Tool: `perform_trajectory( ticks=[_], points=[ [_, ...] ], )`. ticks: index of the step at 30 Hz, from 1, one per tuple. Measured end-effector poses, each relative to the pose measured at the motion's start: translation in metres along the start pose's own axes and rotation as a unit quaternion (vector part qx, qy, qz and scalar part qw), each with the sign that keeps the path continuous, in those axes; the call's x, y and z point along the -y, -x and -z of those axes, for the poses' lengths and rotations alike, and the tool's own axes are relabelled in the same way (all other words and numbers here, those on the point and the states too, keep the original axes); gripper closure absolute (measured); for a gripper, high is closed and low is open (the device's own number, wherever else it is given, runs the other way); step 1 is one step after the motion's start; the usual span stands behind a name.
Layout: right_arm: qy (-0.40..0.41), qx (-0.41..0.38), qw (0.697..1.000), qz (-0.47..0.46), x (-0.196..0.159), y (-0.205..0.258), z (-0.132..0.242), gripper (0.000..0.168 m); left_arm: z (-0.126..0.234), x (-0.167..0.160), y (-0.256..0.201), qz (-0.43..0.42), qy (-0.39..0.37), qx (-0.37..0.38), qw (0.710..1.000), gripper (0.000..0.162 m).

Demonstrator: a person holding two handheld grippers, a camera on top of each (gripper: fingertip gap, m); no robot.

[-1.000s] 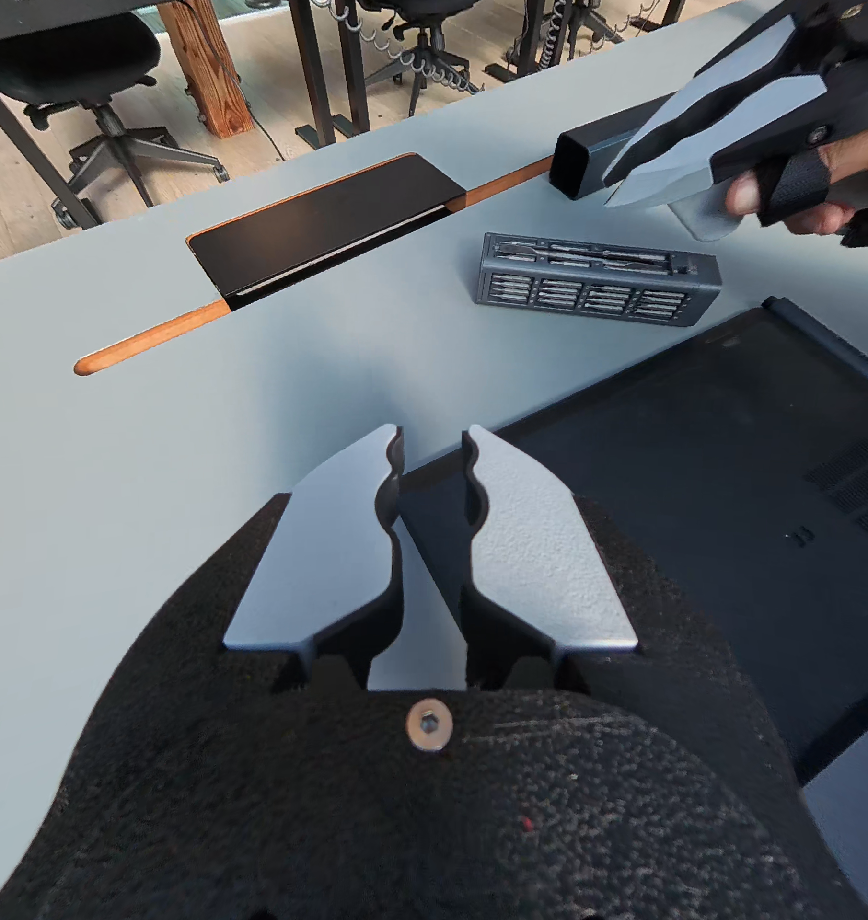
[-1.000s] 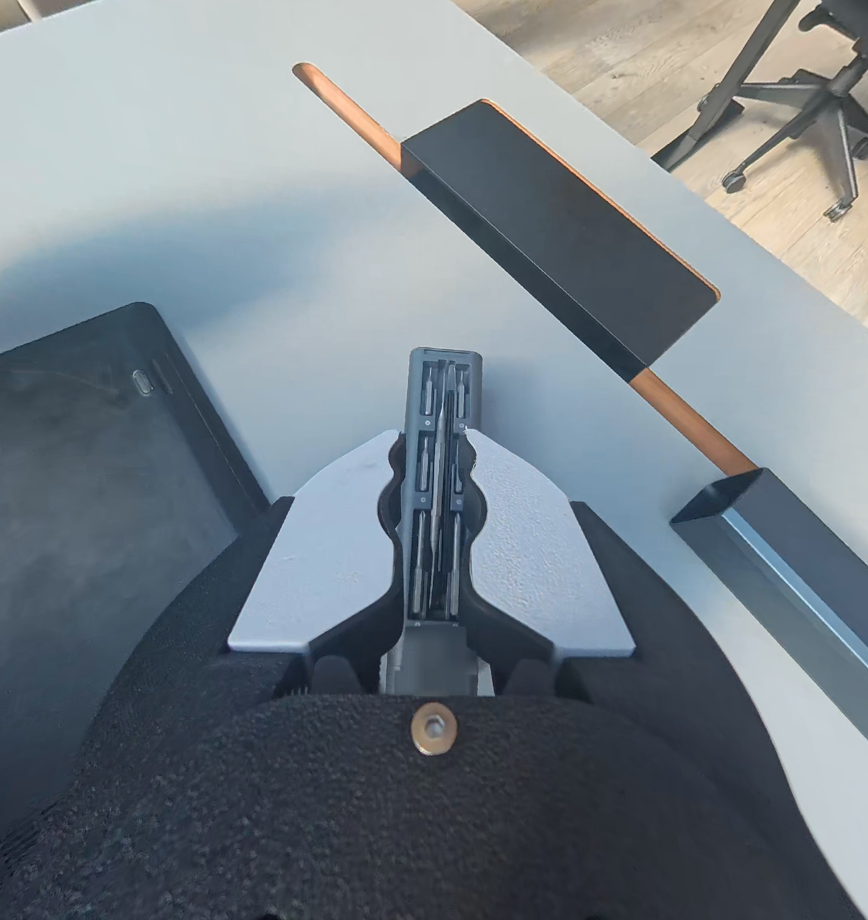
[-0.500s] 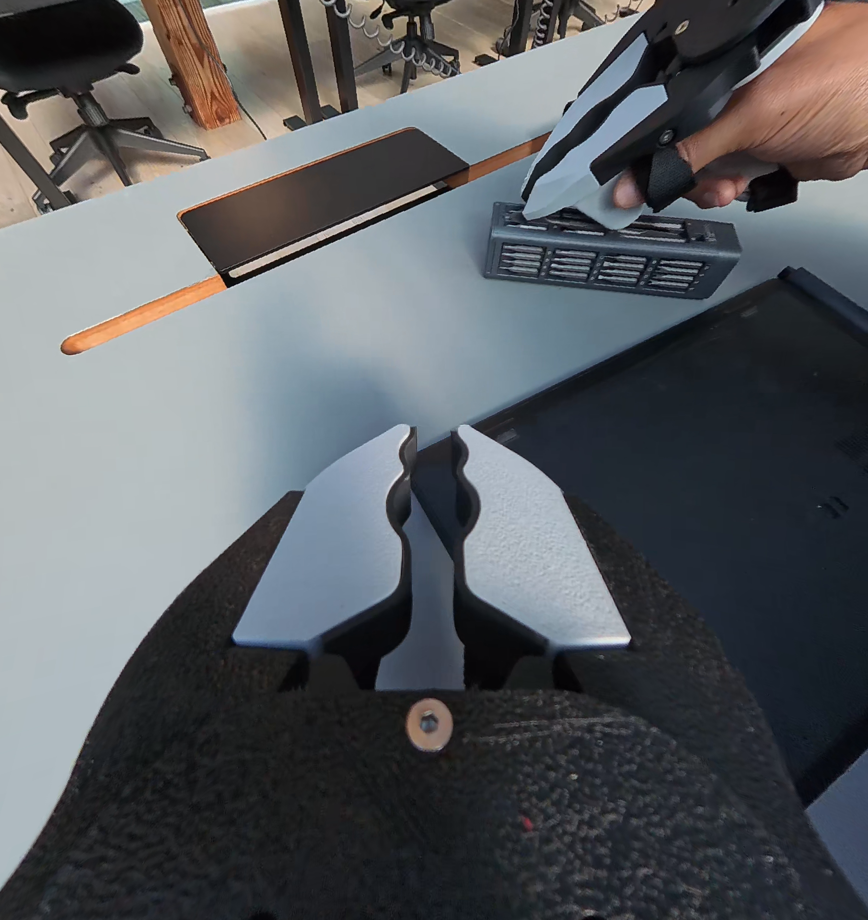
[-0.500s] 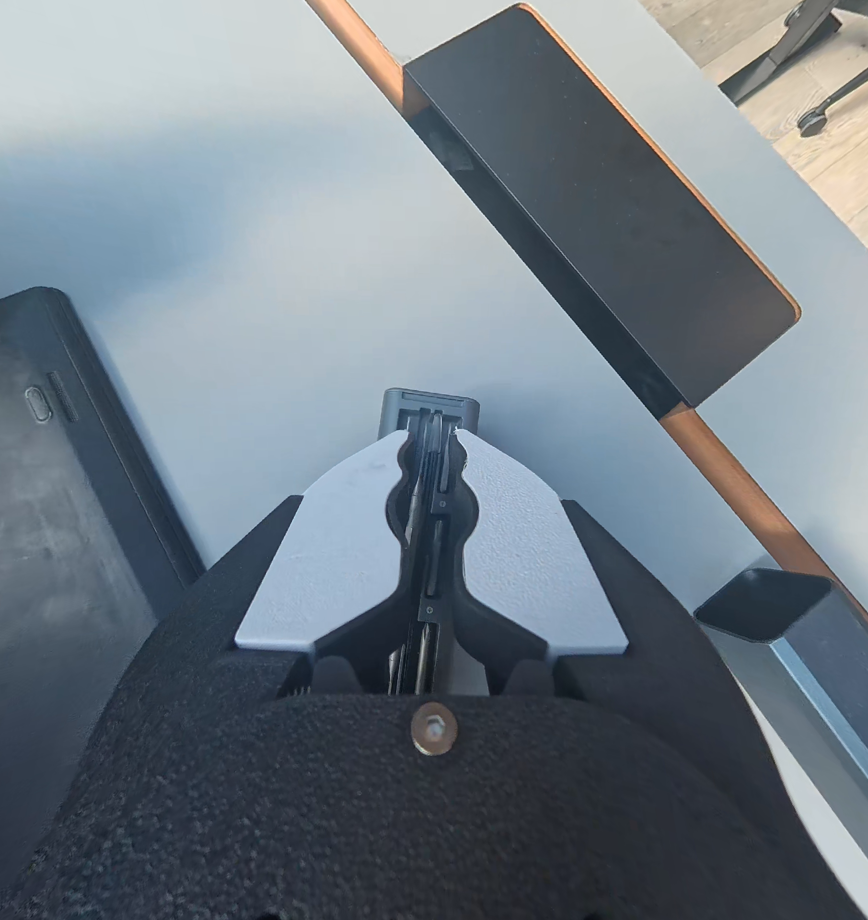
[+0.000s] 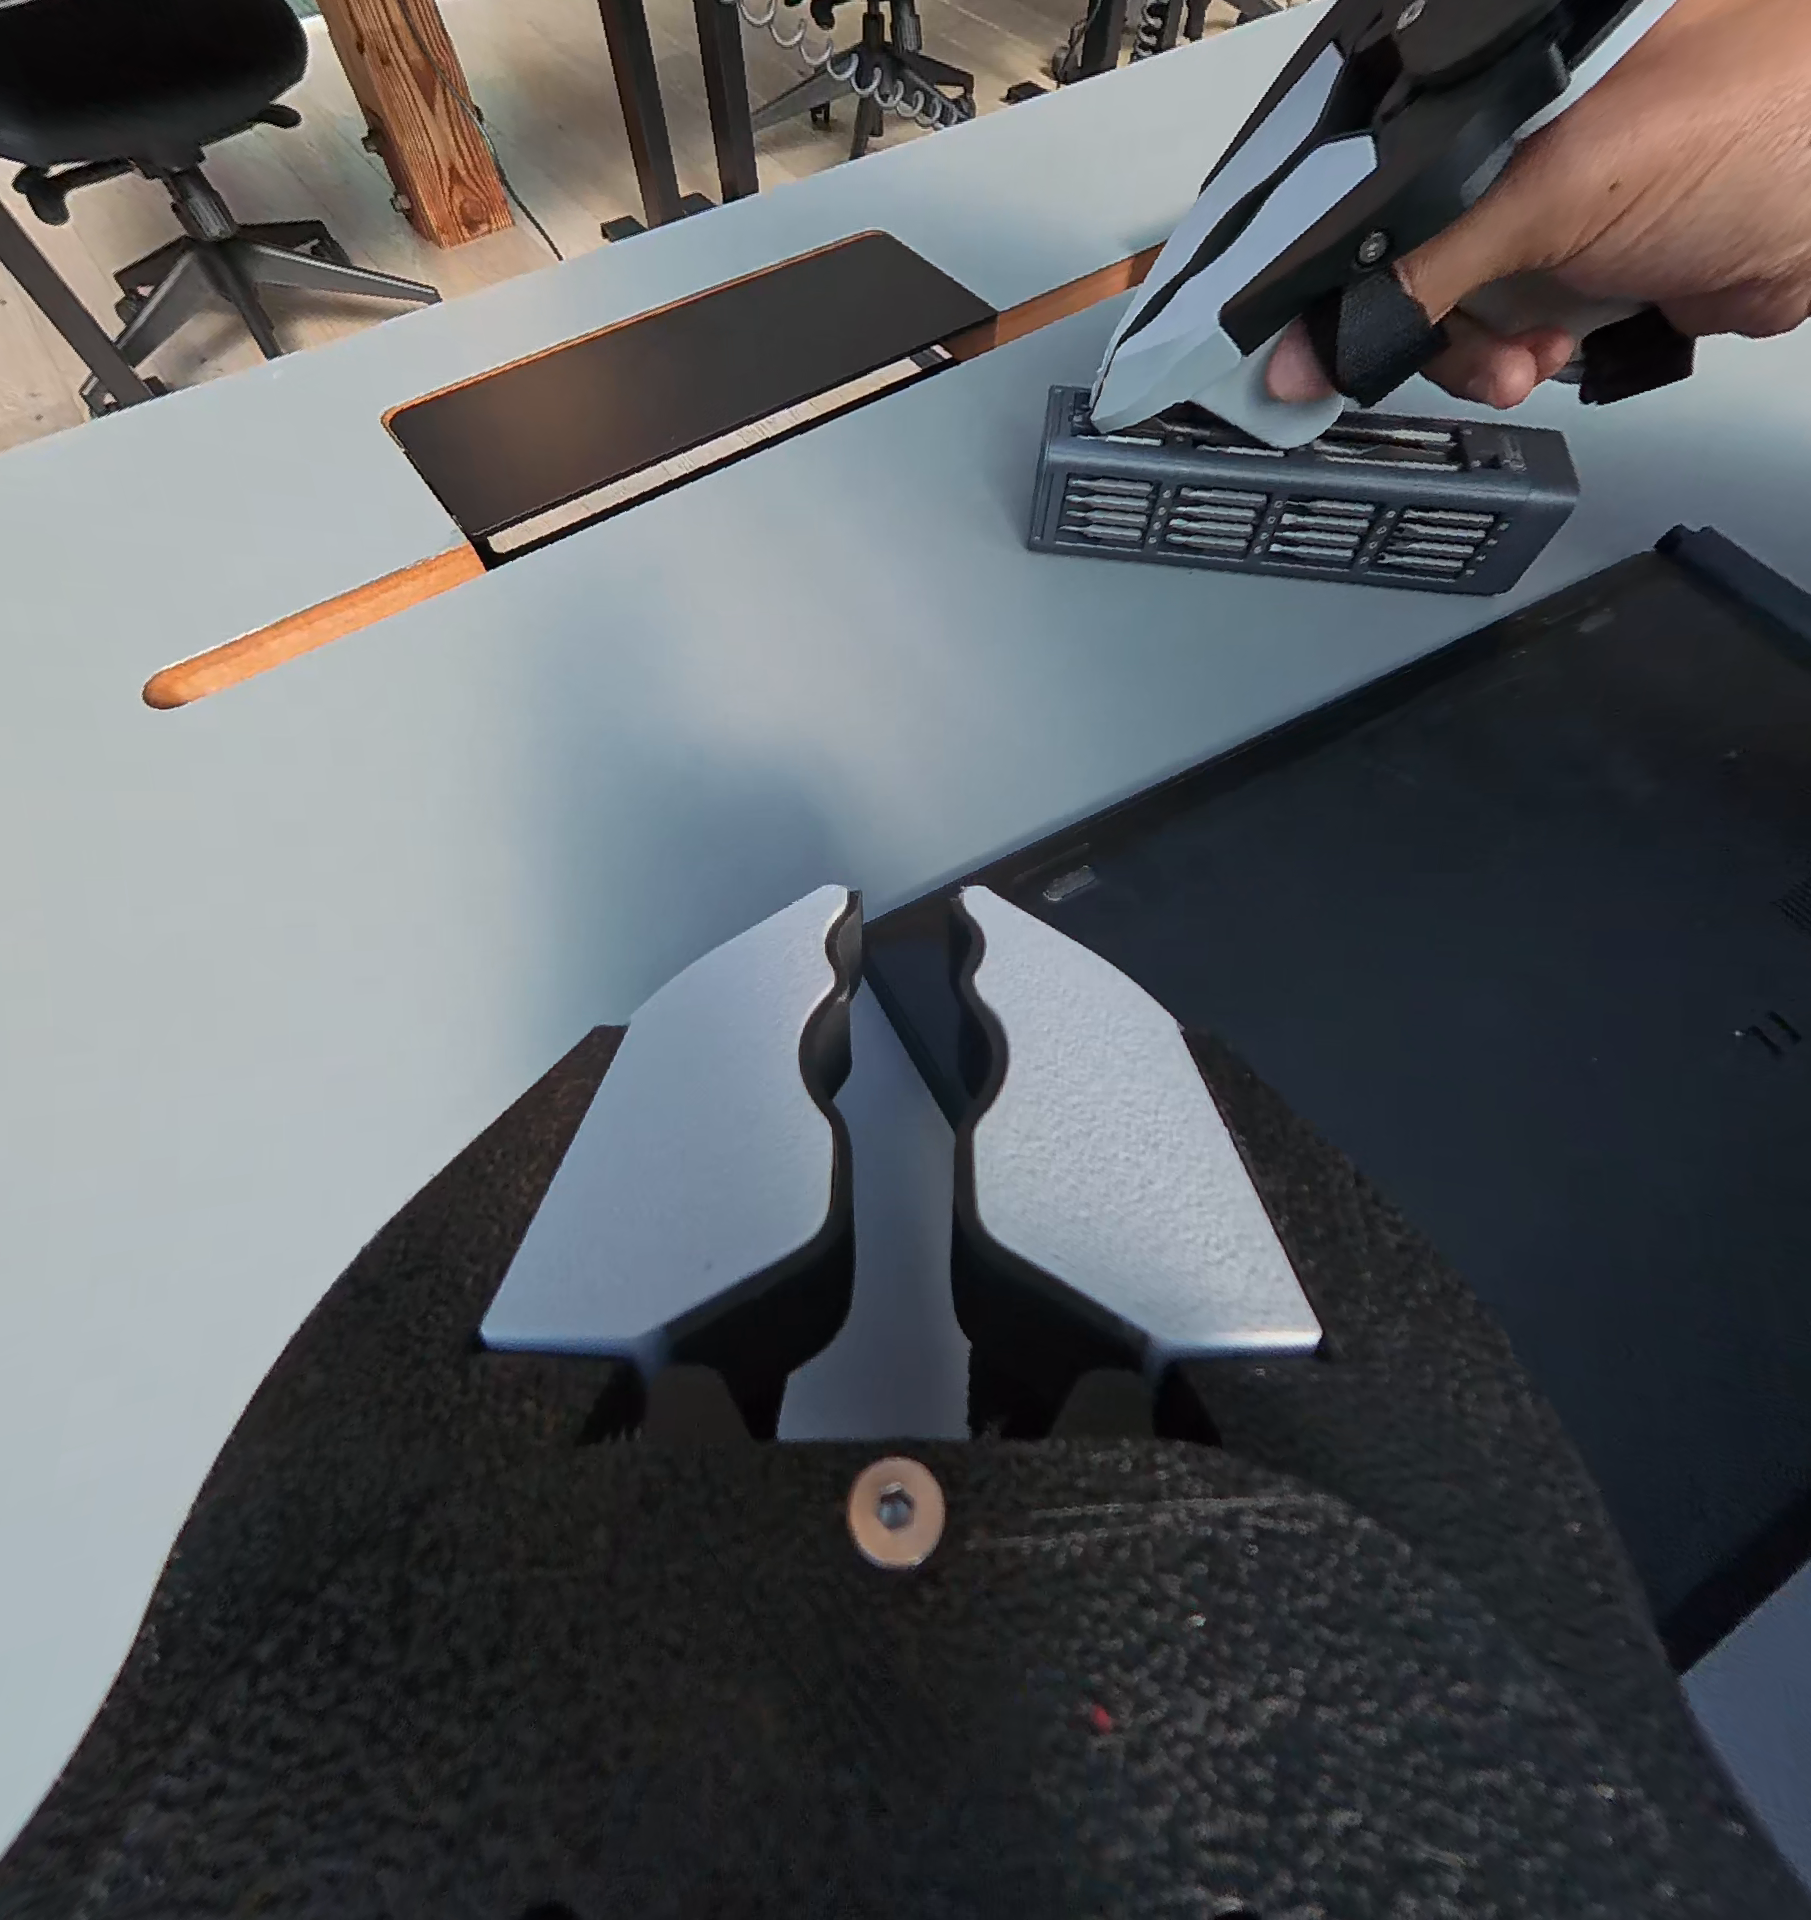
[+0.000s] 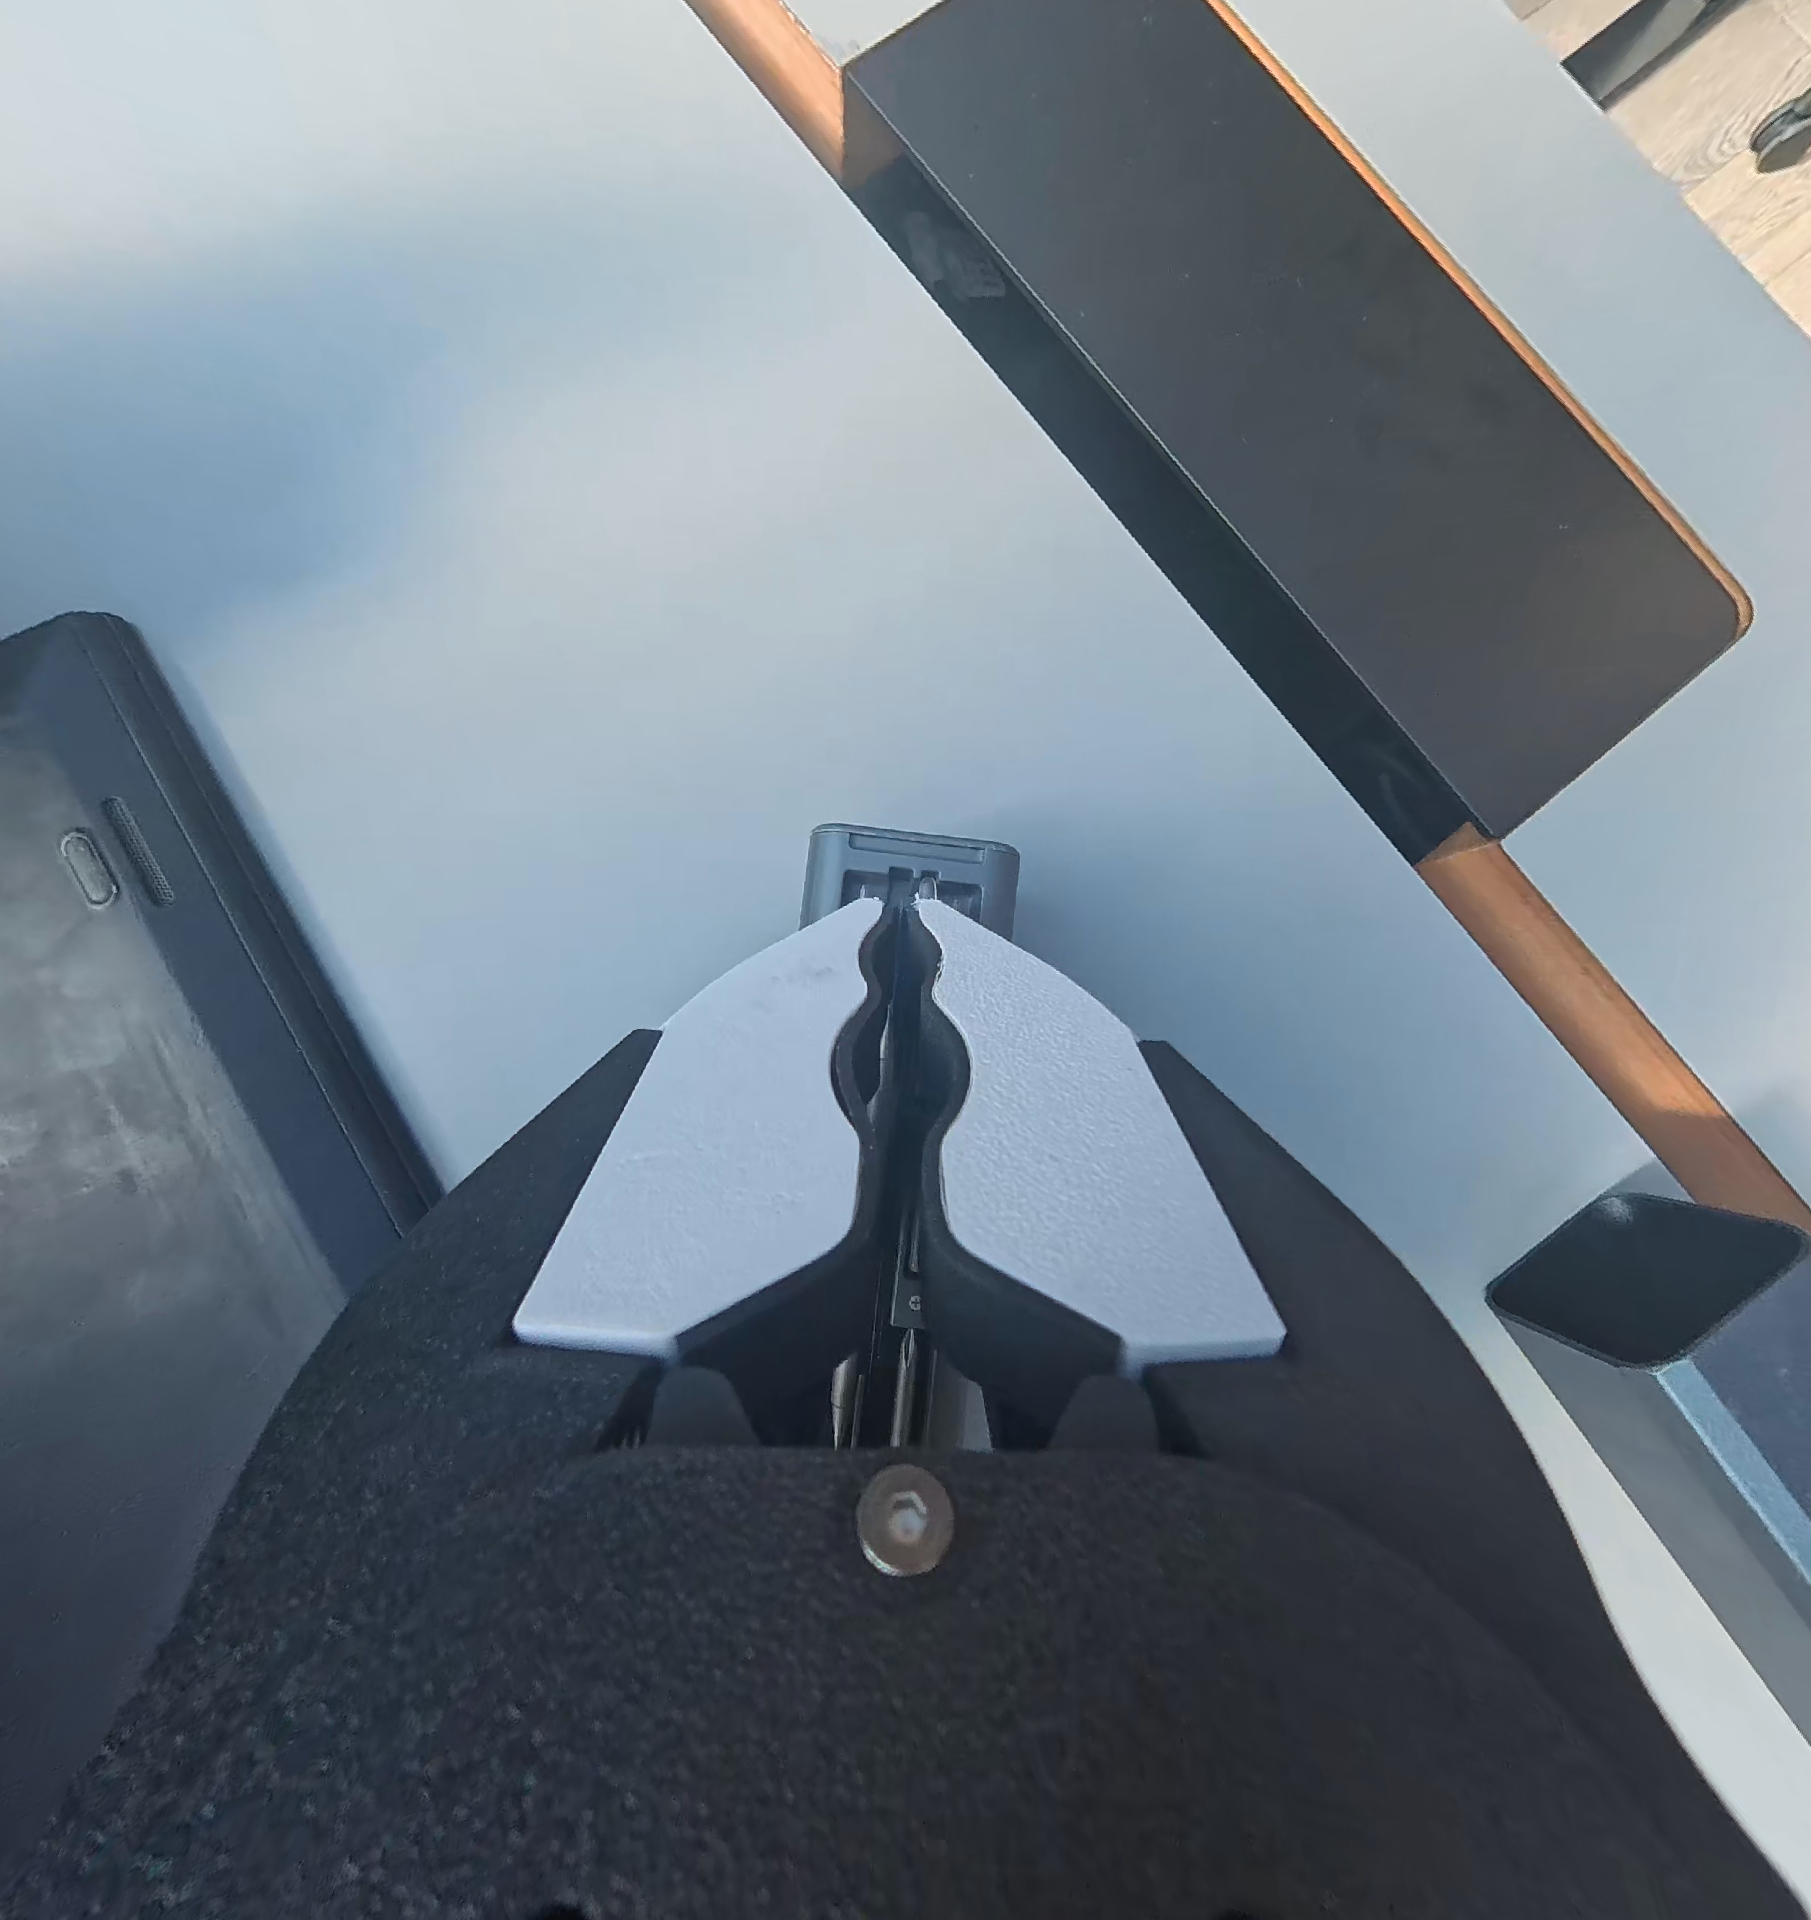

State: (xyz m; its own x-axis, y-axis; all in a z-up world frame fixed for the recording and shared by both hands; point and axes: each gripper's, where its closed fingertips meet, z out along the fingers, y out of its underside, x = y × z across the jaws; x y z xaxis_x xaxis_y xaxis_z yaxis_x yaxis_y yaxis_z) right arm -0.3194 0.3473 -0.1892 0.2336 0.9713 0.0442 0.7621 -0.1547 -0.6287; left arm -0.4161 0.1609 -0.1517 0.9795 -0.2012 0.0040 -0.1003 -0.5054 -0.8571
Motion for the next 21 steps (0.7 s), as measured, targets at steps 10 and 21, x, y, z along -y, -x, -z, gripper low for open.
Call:
perform_trajectory(
  ticks=[10, 21],
  points=[
    [-0.049, 0.024, 0.998, -0.023, 0.016, 0.0, 0.025, 0.168, 0.003, 0.001, 0.001, -0.005, 0.0, 0.004, 1.0, 0.148],
    [-0.188, 0.049, 0.98, -0.041, 0.045, 0.014, 0.118, 0.168, 0.004, 0.023, -0.022, -0.035, -0.01, -0.016, 0.999, 0.147]
  ],
)
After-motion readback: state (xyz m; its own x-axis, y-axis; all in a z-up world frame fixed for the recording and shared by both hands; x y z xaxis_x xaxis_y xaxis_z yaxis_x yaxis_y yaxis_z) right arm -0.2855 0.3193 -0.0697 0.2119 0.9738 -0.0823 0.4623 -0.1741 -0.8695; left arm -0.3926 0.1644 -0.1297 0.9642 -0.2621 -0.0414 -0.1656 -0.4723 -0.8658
